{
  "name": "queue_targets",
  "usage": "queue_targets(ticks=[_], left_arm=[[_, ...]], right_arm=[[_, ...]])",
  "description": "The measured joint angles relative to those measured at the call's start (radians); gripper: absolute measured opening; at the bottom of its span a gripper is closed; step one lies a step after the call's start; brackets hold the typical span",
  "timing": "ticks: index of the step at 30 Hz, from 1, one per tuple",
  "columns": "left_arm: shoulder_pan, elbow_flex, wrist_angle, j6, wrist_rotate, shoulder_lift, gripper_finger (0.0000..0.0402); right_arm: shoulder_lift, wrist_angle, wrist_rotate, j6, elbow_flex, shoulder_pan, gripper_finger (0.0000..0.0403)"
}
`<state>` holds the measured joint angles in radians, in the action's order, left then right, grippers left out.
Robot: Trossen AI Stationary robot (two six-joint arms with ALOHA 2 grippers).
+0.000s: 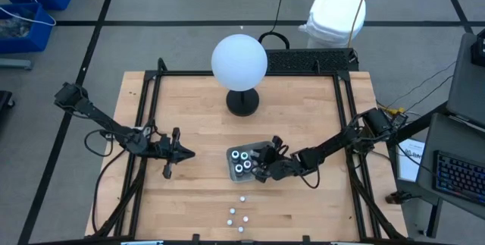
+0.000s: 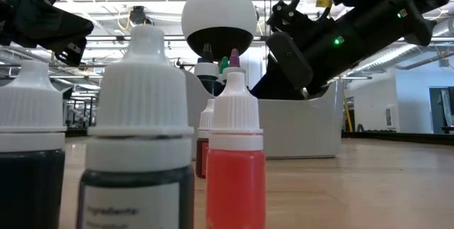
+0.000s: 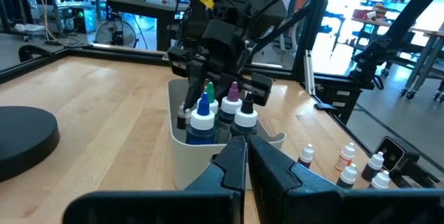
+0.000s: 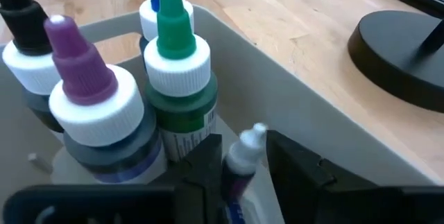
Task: Pick & Place food coloring
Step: Put the small violet food coloring bottle into the gray bin, then adjust the gray bin
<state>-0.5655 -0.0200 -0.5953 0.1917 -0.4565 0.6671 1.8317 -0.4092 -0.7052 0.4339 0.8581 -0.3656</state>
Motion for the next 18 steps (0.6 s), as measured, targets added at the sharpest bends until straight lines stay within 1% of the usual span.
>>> queue_targets(ticks=[4,7,11,14,18], left_arm=[[0.000,0.000,0.000,-0.002,0.000,0.000,0.0021],[0.000,0.000,0.000,-0.006,0.000,0.000,0.0021],[0.000,0.000,0.002,-0.005,0.011,0.000,0.0021],[0.000,0.000,0.024,0.017,0.018,0.000,0.0021],[0.000,0.000,0.072,0.069,0.097,0.022,0.0021]], right_arm=[[0.000,-0.003,0.000,0.000,0.000,0.000,0.0115],[-0.010,-0.002,0.000,-0.020,0.000,0.000,0.0116],[-0.080,0.017,0.003,-0.079,0.000,0.000,0.0111],[-0.176,0.151,0.004,-0.088,0.023,-0.003,0.0105],[-0.305,0.332,-0.002,-0.057,0.039,-0.042,0.0085]])
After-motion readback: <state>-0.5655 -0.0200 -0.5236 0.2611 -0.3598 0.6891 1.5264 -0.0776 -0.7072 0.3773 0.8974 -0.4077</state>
